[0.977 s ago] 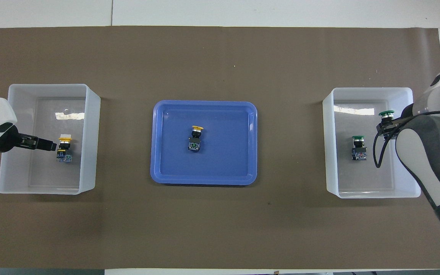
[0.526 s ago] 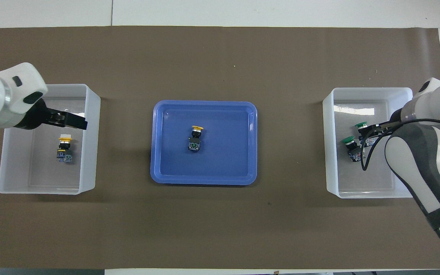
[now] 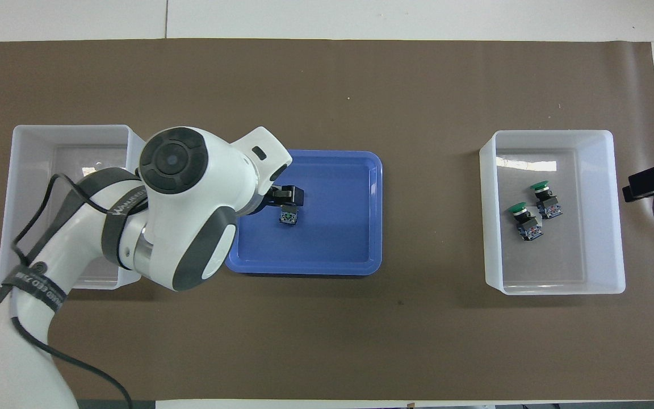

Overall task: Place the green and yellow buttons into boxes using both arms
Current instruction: 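Reach the left gripper to the last yellow button while the right withdraws, then grasp and lift the last yellow button with the left gripper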

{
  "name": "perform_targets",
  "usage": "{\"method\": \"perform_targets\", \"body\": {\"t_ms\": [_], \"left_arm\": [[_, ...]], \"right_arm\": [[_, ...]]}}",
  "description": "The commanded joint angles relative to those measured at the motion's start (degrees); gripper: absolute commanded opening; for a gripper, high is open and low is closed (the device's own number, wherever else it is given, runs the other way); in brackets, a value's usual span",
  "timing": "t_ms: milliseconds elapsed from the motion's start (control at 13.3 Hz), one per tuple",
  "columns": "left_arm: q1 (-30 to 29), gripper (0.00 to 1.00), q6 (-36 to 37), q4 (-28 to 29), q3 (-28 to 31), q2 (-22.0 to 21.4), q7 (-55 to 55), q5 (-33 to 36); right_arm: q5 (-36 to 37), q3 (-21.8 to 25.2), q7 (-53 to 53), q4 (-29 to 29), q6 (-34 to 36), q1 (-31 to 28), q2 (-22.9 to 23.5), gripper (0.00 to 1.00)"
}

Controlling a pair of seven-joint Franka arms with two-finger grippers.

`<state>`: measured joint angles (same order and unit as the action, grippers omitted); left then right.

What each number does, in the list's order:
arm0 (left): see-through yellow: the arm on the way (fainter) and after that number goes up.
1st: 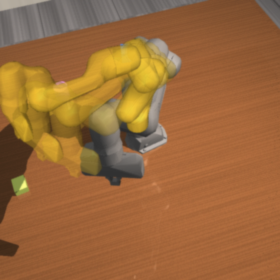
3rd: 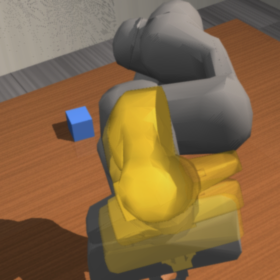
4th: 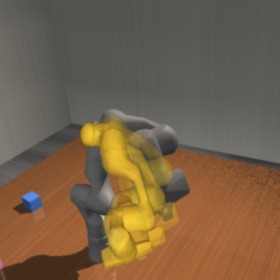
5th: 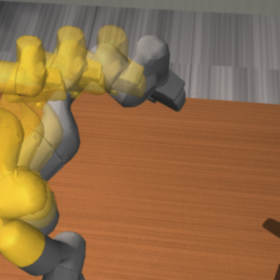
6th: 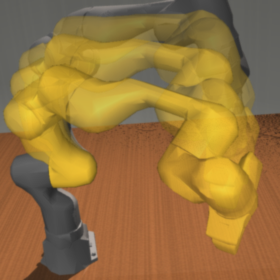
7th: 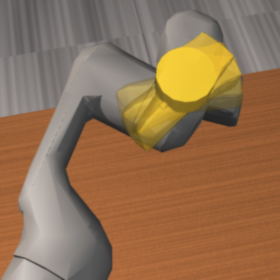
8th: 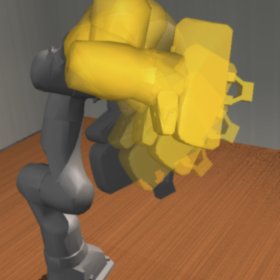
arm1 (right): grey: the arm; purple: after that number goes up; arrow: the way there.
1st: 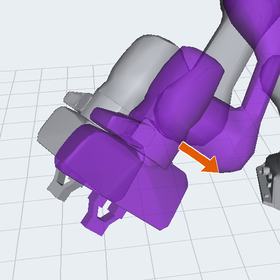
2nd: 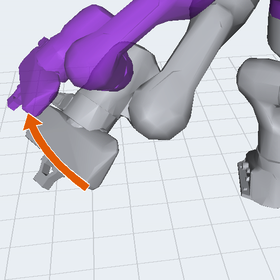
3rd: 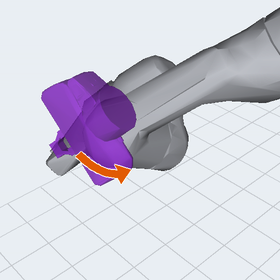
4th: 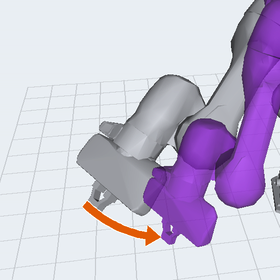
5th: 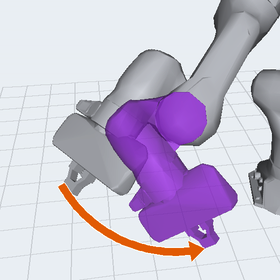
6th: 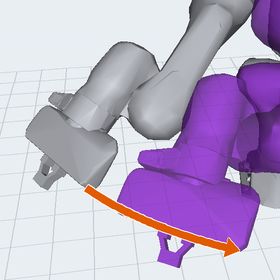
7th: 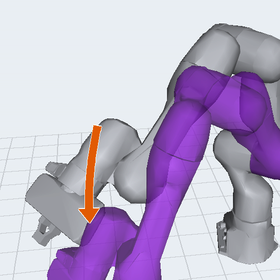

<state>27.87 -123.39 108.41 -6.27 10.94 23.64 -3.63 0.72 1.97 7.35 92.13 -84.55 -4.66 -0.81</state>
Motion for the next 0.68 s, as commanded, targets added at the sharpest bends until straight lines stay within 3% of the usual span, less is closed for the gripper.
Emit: {"method": "perform_targets", "body": {"t_ms": [0,225,601], "left_arm": [[2.27,1.0,-2.38,-0.39,1.26,4.07,4.73,4.41],[3.51,1.0,-7.02,1.1,1.26,7.77,8.78,7.84],[3.33,1.0,-11.78,3.38,1.26,8.57,8.79,7.85]], "right_arm": [[-2.83,2.86,-1.1,-0.81,-3.22,0.62,1.43,1.0],[1.2,2.86,-0.76,0.51,-5.01,1.06,1.25,1.0],[1.22,2.6,-1.1,-0.02,-4.39,1.06,1.34,1.0]]}}
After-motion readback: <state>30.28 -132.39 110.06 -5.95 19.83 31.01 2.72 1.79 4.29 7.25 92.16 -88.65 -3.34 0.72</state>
